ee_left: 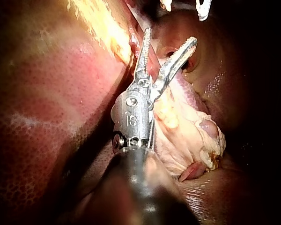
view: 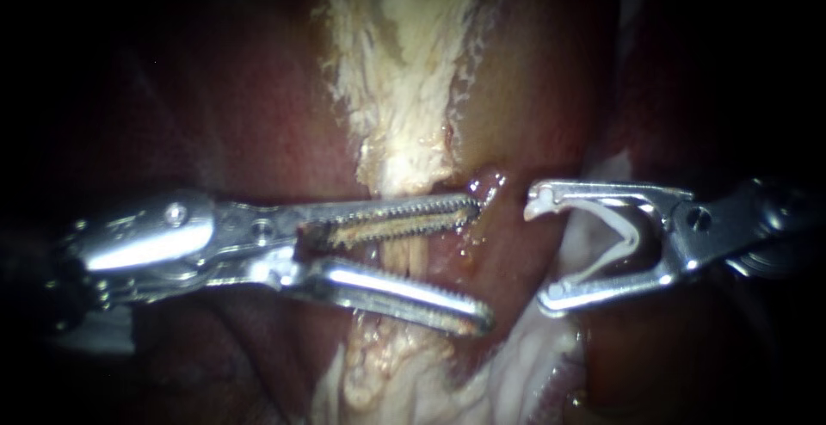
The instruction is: Grabbing gallbladder
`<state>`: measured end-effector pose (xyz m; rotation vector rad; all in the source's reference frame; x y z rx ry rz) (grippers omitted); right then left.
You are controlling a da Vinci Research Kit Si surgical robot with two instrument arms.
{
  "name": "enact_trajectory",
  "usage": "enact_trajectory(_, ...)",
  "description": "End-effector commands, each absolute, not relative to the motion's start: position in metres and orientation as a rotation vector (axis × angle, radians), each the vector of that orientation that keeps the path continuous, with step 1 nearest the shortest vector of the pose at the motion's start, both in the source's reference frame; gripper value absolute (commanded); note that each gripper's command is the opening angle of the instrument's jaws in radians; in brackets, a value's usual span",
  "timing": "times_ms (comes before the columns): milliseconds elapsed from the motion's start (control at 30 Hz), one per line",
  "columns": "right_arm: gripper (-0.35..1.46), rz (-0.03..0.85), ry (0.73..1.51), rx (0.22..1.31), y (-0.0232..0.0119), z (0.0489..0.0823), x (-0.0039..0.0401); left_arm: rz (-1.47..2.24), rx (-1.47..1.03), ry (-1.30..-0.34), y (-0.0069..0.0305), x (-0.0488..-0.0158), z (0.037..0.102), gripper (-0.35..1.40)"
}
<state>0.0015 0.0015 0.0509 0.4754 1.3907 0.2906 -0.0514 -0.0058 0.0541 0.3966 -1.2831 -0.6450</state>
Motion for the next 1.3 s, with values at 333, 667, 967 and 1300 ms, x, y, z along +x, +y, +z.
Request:
enact_trajectory(333,0.55,0.291,1.391,0.475,0.0015,0.0509,0.0015,-0.645,0.399,-1.283,-0.0057,-0.0512,0.0538,0.61)
enact_trajectory(667,0.55,0.29,1.391,0.475,0.0015,0.0509,0.0014,-0.645,0.403,-1.293,-0.006,-0.0501,0.0529,0.66)
enact_trajectory(967,0.55,0.288,1.39,0.476,0.0015,0.051,0.0012,-0.678,0.368,-1.282,-0.0085,-0.0455,0.05,0.69)
enact_trajectory(1300,0.55,0.289,1.39,0.476,0.0015,0.051,0.0013,-0.843,0.256,-1.211,-0.0092,-0.0411,0.0459,0.57)
